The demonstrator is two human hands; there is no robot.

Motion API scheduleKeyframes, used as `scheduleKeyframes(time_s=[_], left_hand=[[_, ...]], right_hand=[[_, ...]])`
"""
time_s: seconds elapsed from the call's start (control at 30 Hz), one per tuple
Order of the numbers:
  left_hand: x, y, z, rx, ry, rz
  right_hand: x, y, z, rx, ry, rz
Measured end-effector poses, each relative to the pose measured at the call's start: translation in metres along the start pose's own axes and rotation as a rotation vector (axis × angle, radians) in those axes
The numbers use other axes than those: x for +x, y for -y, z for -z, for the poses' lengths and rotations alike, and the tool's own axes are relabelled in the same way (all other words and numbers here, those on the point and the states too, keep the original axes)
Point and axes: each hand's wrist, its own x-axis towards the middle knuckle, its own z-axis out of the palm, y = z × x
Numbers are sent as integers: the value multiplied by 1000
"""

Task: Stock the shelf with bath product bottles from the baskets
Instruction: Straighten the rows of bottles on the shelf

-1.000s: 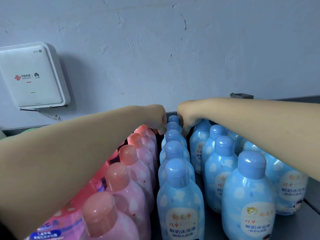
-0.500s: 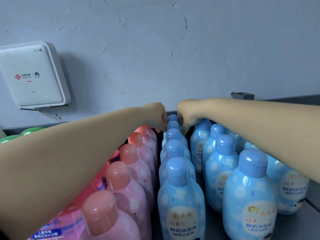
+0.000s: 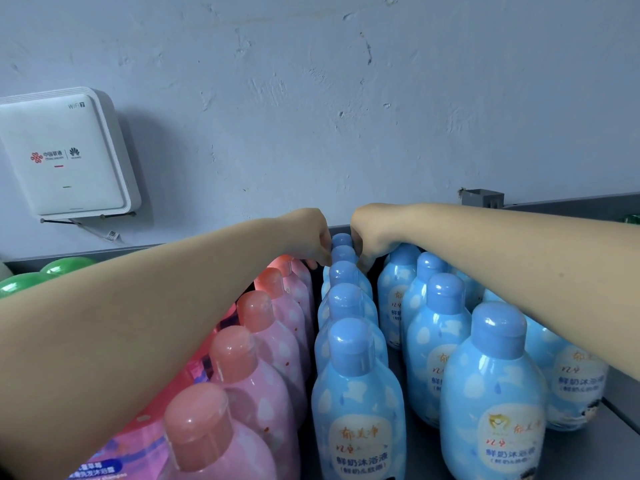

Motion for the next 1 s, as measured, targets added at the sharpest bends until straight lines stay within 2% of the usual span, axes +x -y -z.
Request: scheduleKeyframes(time_s=[0.27, 0.73, 0.87, 1.0], left_hand=[[2, 3, -1, -9, -7, -4], [7, 1, 5, 156, 26, -21], [-6, -10, 29, 312, 57, -63], [-28, -21, 53, 265, -26, -144]], right_hand=[[-6, 3, 2, -30, -5, 24], [-12, 5, 9, -44, 19, 16], [-27, 6, 31, -109, -72, -17], [-52, 1, 52, -81, -215, 3]])
